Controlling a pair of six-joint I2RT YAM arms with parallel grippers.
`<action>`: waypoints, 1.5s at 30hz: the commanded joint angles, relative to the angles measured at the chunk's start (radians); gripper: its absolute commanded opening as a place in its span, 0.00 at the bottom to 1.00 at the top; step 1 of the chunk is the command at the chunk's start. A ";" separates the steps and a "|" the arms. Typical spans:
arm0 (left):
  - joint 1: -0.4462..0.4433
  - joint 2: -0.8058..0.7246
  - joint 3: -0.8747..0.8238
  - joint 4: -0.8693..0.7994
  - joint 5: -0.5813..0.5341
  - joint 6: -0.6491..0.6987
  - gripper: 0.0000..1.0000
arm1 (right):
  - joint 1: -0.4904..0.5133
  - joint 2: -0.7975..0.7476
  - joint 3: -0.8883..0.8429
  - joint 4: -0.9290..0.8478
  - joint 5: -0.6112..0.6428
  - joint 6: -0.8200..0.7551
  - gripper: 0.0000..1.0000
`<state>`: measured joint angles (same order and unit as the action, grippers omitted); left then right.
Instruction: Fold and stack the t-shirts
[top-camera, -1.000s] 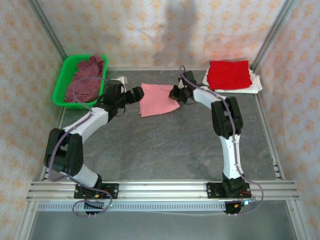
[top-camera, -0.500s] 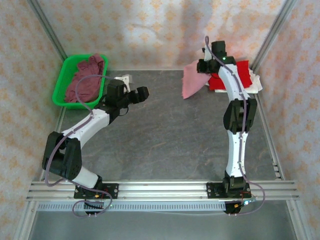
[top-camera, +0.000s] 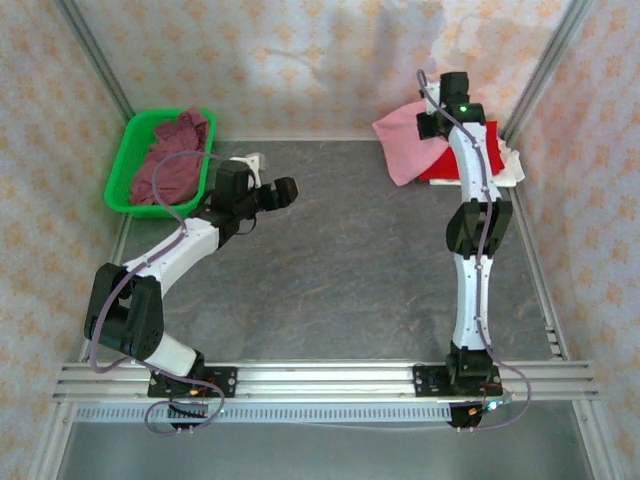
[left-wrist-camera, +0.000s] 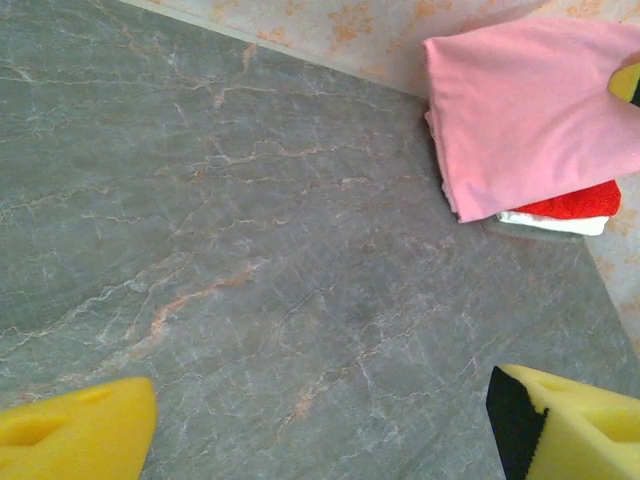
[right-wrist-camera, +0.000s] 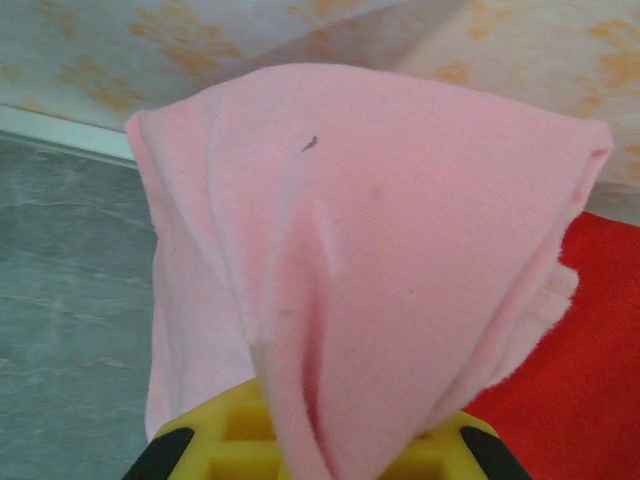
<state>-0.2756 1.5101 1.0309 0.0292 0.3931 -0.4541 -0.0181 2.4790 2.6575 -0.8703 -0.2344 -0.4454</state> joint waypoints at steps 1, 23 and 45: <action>-0.010 0.002 0.016 -0.028 0.026 0.017 0.86 | -0.041 -0.007 0.041 0.069 0.002 0.037 0.00; -0.013 -0.005 0.040 -0.076 0.005 0.038 0.87 | -0.206 0.103 0.069 0.201 0.110 0.109 0.04; -0.062 -0.257 -0.105 0.130 -0.092 0.183 0.90 | -0.050 -0.650 -0.934 0.731 0.241 0.269 0.80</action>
<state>-0.3099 1.3685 0.9447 0.0410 0.3538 -0.3702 -0.1818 2.0731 1.9480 -0.4557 0.0273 -0.1719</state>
